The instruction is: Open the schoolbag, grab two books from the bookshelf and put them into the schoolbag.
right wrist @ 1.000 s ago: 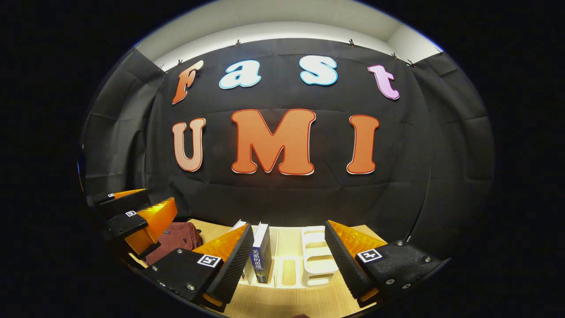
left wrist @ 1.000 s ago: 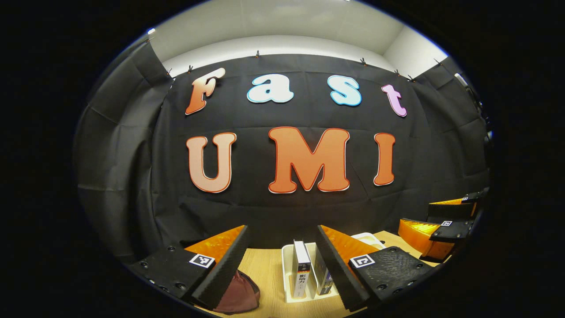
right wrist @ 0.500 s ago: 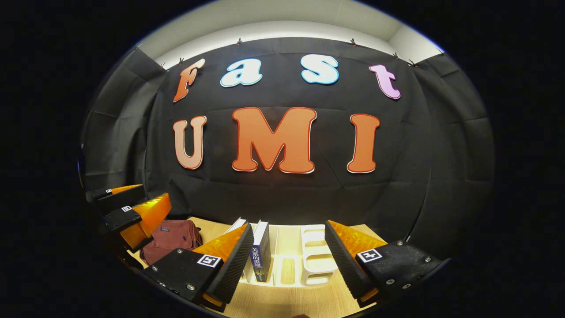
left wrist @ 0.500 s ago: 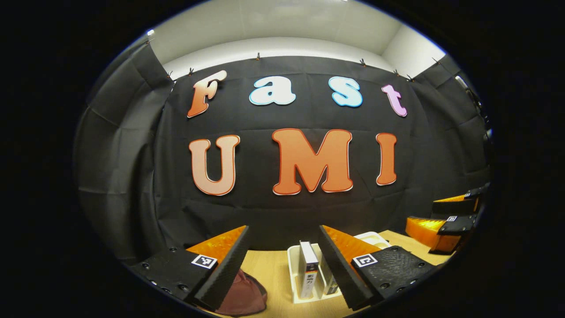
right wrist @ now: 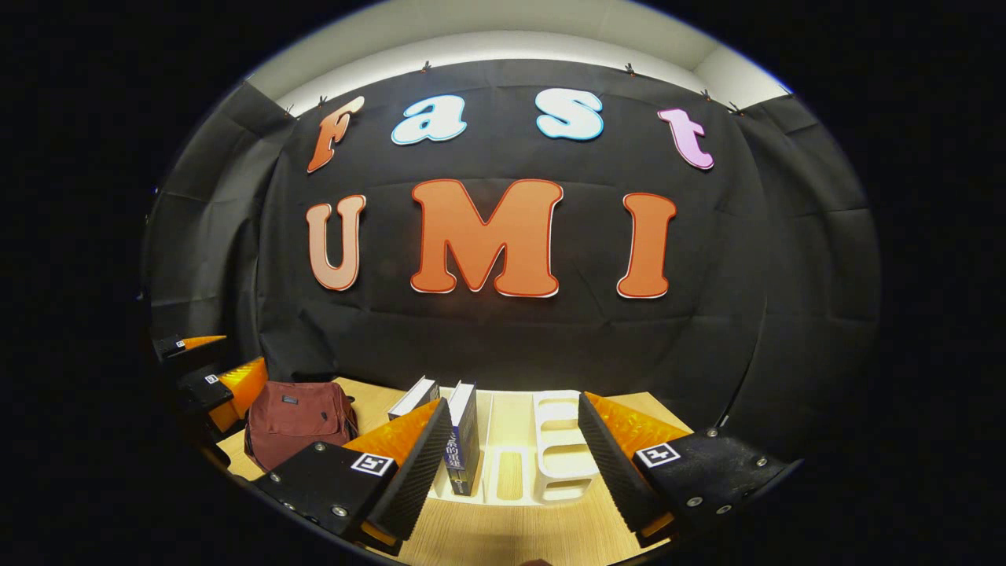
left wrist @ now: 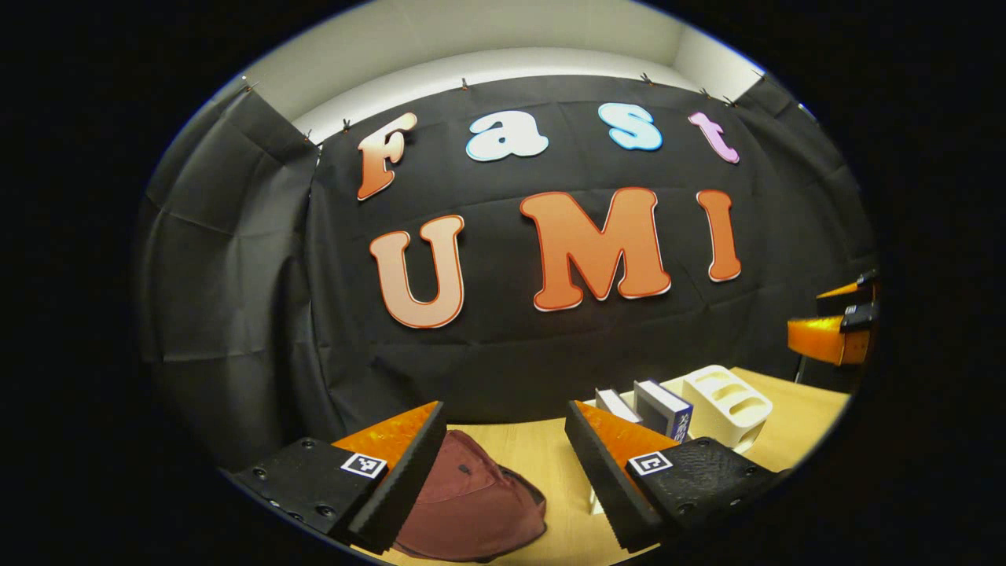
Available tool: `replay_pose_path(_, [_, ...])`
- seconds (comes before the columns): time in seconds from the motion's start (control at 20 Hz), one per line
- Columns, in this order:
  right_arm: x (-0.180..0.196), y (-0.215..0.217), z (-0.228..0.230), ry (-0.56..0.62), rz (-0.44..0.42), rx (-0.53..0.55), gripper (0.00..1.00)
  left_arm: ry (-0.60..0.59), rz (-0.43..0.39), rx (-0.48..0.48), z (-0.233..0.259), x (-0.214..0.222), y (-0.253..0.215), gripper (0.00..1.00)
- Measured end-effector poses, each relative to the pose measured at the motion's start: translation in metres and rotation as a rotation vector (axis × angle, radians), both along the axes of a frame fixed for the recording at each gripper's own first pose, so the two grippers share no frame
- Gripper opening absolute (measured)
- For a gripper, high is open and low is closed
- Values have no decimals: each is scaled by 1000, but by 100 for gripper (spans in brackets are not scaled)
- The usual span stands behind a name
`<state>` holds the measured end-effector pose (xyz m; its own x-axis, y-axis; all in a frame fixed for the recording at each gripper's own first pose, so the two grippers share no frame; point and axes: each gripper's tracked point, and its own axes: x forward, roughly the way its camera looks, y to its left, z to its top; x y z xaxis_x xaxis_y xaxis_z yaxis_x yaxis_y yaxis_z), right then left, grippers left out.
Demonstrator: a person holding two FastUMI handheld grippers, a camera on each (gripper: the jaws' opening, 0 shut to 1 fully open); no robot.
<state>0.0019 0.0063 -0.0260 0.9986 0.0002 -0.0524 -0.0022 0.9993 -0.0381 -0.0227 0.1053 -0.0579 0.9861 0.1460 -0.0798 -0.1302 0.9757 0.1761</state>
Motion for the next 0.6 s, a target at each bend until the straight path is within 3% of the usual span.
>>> replay_pose_path(0.15, [2, -1, -5, 12, -6, 1, 96, 70, -10, 109, -27, -3, 12, 99])
replay_pose_path(0.2, [2, -2, -8, 16, -10, 2, 96, 87, -17, 148, -33, -4, 16, 96])
replay_pose_path(0.25, [3, -4, -9, 20, -14, 2, 96, 96, -26, 182, -39, -5, 18, 100])
replay_pose_path(0.3, [4, -5, -11, 24, -17, 1, 96, 111, -35, 214, -44, -4, 20, 96])
replay_pose_path(0.6, [7, -15, -22, 48, -54, 1, 96, 219, -116, 338, -94, -8, 12, 95])
